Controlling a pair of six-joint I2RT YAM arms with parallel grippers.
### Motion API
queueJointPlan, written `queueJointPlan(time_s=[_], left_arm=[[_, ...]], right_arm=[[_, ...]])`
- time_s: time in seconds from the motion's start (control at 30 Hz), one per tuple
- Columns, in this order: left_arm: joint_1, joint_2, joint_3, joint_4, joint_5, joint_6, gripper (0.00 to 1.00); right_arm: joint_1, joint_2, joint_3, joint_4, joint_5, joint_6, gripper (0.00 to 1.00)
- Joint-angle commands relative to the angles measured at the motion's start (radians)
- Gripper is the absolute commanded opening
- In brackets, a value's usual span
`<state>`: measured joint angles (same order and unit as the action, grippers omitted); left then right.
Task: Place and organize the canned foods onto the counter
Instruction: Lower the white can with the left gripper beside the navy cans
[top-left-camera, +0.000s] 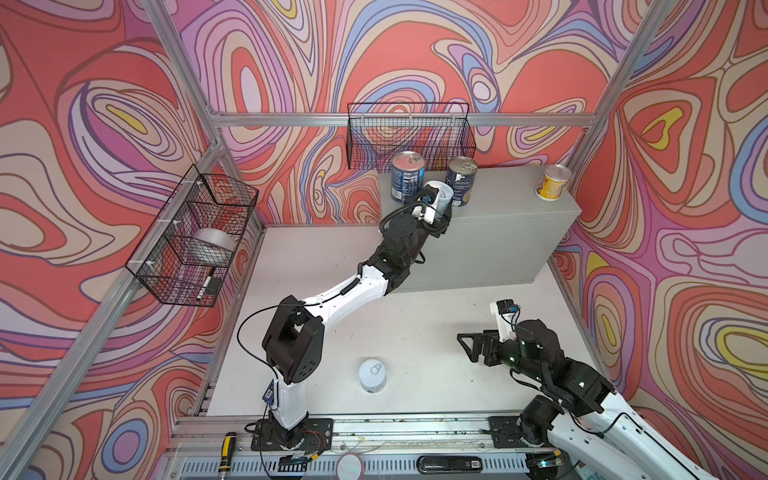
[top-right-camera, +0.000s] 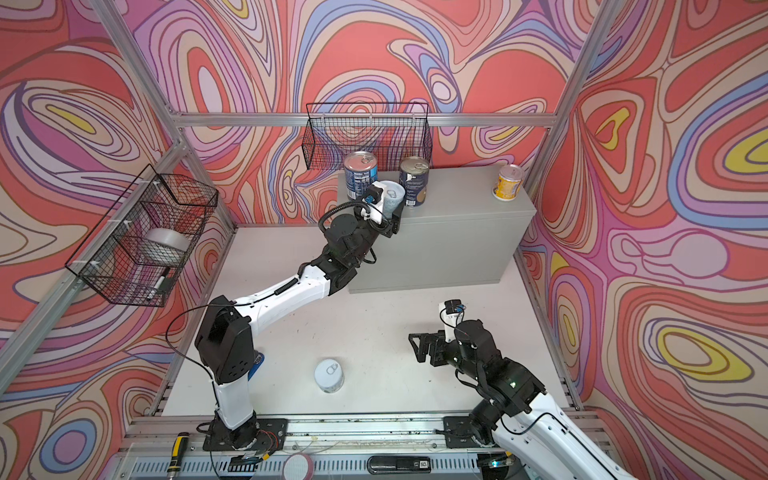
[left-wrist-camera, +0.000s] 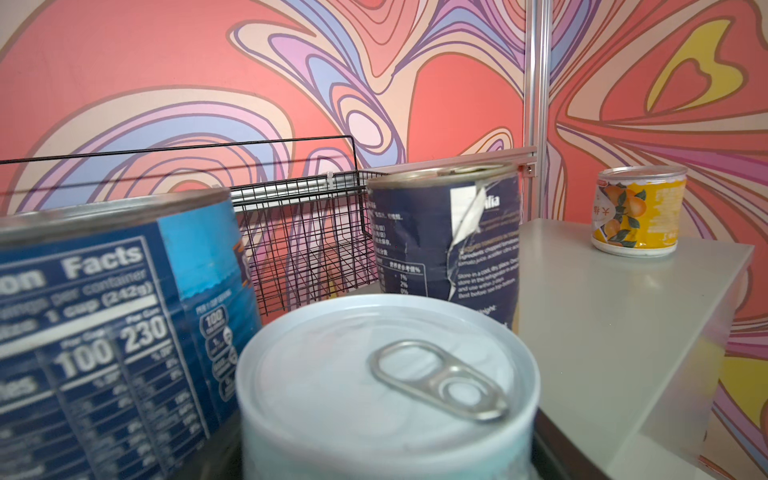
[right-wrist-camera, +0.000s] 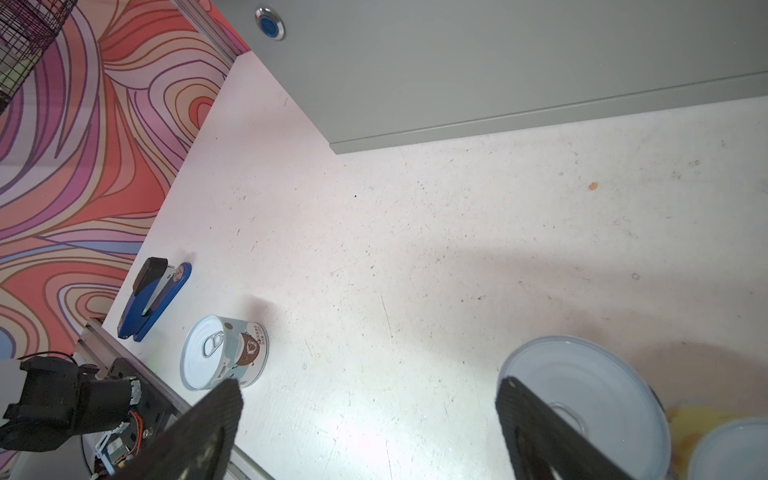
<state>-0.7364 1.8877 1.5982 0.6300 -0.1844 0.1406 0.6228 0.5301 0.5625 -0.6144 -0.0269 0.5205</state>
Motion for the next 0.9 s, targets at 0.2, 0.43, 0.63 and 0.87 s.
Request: queueJointPlan(time_s=[0.2,0.43,0.63,0.87], left_arm=[[0.002,0.002,-0.035,0.125,-0.041,-0.022,0.89],[0.002,-0.006,-0.037,0.103,-0.023,-0.027,1.00],[0.002,-0.029,-0.070,0.118,-0.018,-0.039,1.00],[0.000,-0.061,-0.103,0.112,-0.004,-0.040,1.00]], right_arm=[[-0.001,0.002,0.000,0.005,0.027,-0.003,0.99],[-0.001,0.004,-0.002,0.009,0.018,-0.004,0.99],[-0.001,0.006,-0.001,0.007,0.016,-0.005,0.98],[-0.001,0.005,-0.001,0.010,0.014,-0.007,0.98]])
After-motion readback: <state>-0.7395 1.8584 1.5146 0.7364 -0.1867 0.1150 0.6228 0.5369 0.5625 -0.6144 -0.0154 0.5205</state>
